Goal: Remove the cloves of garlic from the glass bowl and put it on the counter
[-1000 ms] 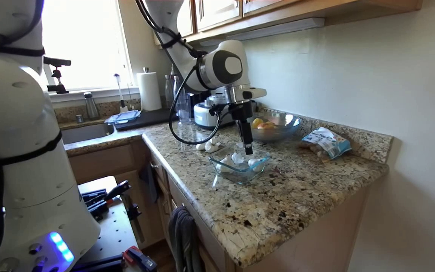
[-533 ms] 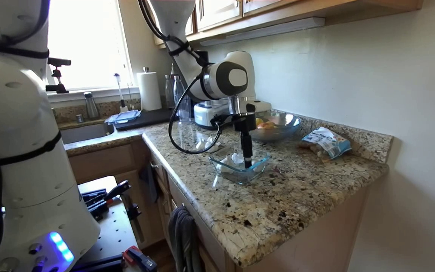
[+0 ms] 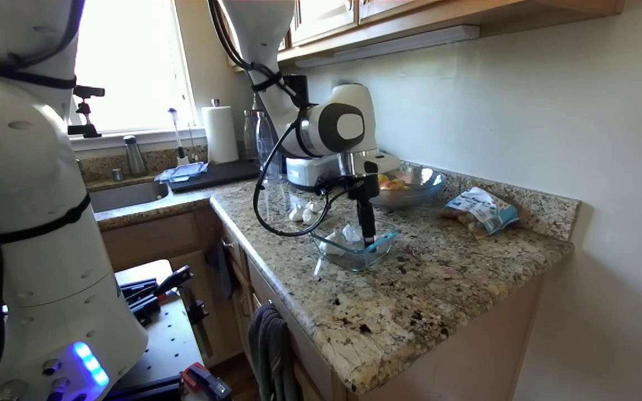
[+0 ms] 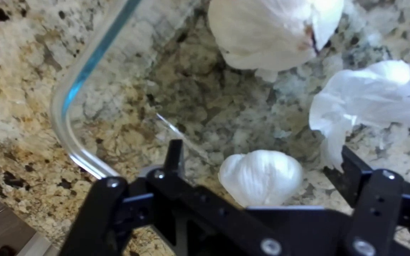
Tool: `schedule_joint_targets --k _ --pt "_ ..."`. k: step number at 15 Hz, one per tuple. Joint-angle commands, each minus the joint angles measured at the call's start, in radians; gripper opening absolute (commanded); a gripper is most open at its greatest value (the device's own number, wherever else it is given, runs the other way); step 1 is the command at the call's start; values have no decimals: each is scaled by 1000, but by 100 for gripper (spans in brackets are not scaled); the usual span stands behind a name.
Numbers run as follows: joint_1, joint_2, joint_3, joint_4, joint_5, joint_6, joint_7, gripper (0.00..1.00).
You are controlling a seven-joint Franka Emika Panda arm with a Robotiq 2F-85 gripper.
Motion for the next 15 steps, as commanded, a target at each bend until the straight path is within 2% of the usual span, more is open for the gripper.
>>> schedule_joint_targets --k 1,6,8,9,11,13,15 --pt "6 -3 -12 -29 1 75 -48 100" --pt "29 15 -46 -51 -55 173 -136 100" --pt "38 23 -65 -59 -72 212 -173 89" --pt "43 29 -74 -62 -73 232 -188 88" --pt "46 36 -83 -69 -55 271 -233 74" --pt "51 46 -93 -74 -39 294 -275 52" --pt "56 60 -98 -79 -19 321 -313 39"
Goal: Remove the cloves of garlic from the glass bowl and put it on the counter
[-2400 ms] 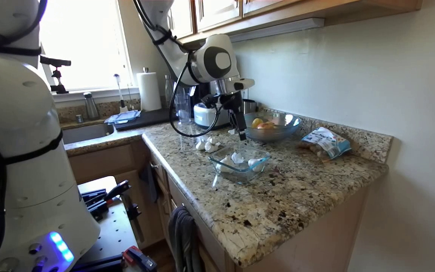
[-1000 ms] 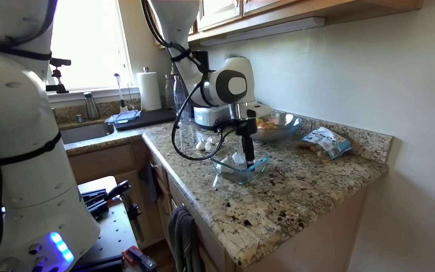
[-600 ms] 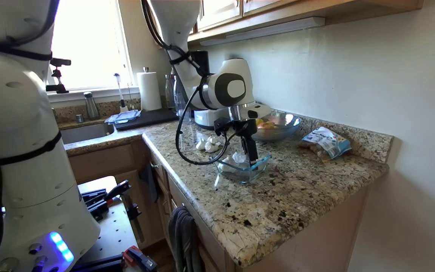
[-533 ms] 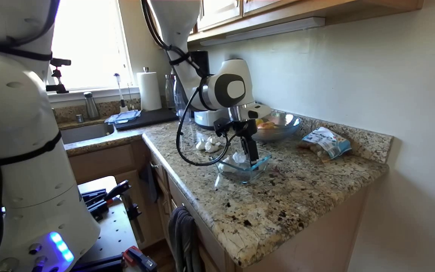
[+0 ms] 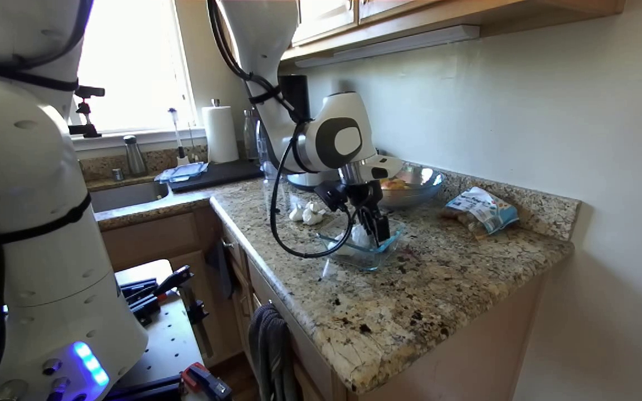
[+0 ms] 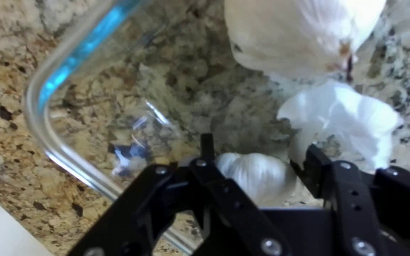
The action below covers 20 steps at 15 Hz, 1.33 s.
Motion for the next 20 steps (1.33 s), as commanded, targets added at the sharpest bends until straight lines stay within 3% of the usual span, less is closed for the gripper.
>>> schedule_joint_targets --k 1,9,12,16,18,19,20 --pt "26 22 -35 -33 40 78 -82 35" --pt "39 3 -50 -72 96 122 -197 11" --pt "19 -41 -18 -109 139 108 -235 4" --pt "37 -118 -4 -166 192 52 -235 7" --pt "77 -154 -29 -188 196 24 -204 8" --pt "89 -172 -36 -199 191 21 -194 13" --pt "90 -191 -31 -211 190 30 -195 25"
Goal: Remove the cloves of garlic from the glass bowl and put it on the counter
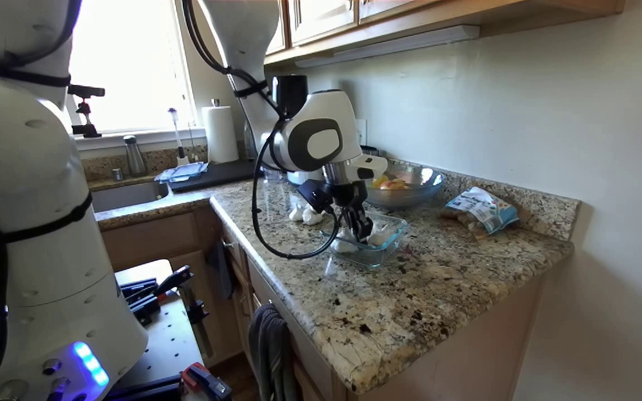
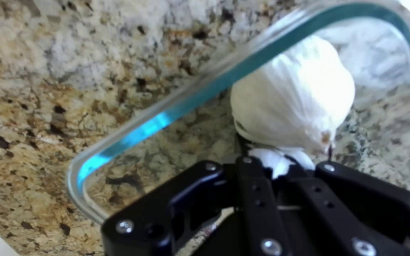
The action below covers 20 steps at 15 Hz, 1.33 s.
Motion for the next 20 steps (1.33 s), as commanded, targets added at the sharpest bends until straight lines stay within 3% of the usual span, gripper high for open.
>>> schedule_joint_targets --k 1,4,7,9,11,14,16,20 --pt "47 -126 -31 -85 -6 -25 25 37" --pt "79 -171 -59 -94 -43 -12 60 41" --pt "106 -209 -85 -92 -83 -21 99 36" --pt "119 -227 -100 -89 -115 -30 127 62" --pt "120 -229 -105 -80 -150 -30 140 69" --pt "139 -192 -143 -42 -246 -69 215 88" --pt "131 -162 -131 -17 -241 -99 227 100" --pt "116 -104 -85 27 -167 -165 203 100"
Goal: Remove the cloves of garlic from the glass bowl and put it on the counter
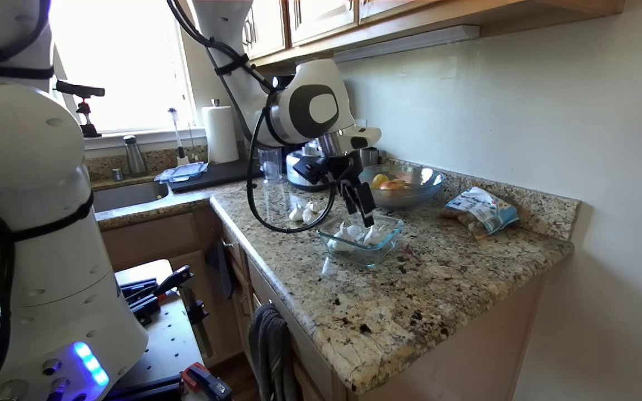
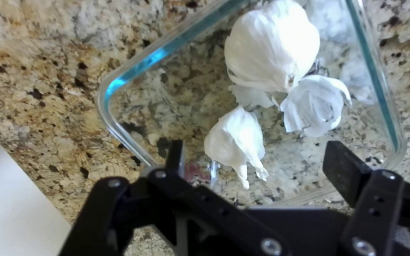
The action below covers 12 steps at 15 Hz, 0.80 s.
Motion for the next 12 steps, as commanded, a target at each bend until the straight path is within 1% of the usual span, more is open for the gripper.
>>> schedule_joint_targets --k 1,4,6,8,12 --pt "-51 51 79 50 40 -70 16 100" --pt "-61 108 100 94 52 -70 15 100" --pt "-48 144 81 124 33 -66 28 100" --pt "-27 171 47 148 11 -66 46 100" --pt "-32 215 33 182 31 -54 21 100"
